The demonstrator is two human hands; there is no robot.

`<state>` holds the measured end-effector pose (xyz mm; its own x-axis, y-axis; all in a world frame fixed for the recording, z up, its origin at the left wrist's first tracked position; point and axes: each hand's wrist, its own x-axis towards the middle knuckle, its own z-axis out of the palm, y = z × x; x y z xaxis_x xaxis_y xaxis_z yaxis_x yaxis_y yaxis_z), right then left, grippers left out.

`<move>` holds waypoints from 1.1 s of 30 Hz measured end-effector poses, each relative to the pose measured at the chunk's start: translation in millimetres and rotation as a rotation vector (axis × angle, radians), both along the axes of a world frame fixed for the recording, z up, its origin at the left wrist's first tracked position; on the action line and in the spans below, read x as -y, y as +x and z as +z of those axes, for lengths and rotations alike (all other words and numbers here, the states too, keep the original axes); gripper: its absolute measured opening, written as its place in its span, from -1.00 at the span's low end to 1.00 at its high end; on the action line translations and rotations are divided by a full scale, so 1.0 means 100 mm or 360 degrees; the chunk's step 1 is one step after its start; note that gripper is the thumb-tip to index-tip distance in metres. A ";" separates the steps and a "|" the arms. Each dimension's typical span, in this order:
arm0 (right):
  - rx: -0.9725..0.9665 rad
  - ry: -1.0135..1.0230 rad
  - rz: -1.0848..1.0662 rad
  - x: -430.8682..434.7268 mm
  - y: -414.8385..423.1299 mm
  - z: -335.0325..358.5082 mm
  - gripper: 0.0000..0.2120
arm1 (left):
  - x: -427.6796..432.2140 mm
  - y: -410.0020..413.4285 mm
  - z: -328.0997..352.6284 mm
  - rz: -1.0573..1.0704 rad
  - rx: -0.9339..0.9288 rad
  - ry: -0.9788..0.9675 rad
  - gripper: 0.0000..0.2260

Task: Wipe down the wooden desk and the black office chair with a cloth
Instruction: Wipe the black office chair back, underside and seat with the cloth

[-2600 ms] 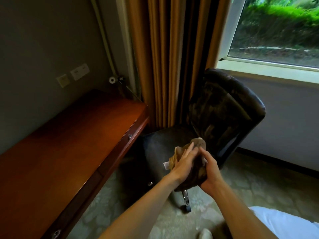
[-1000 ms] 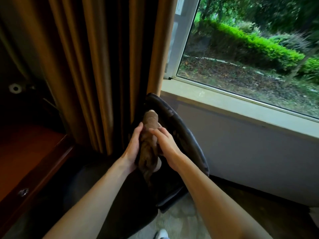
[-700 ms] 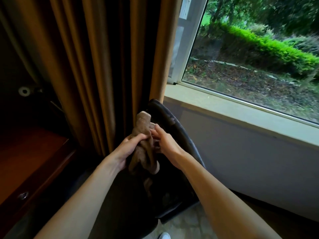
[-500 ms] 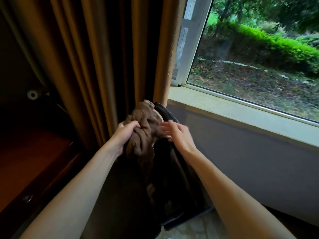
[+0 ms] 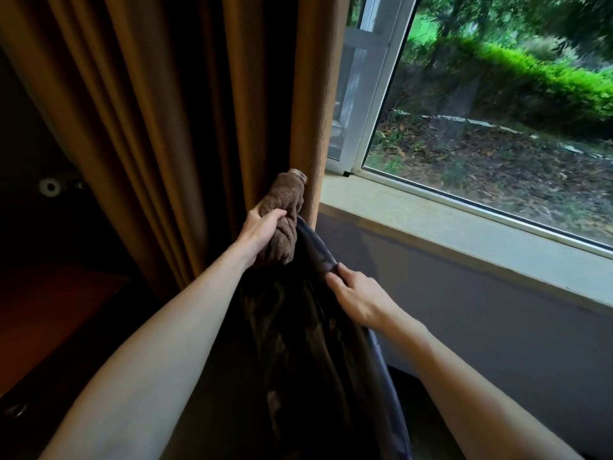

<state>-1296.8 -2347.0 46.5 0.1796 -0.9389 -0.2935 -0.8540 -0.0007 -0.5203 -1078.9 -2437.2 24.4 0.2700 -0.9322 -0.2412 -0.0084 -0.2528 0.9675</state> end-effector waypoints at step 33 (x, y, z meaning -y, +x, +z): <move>-0.0099 0.0144 0.0082 -0.86 -0.34 0.13 -0.19 | -0.70 -0.62 0.32 0.0074 0.0138 -0.0375 -0.56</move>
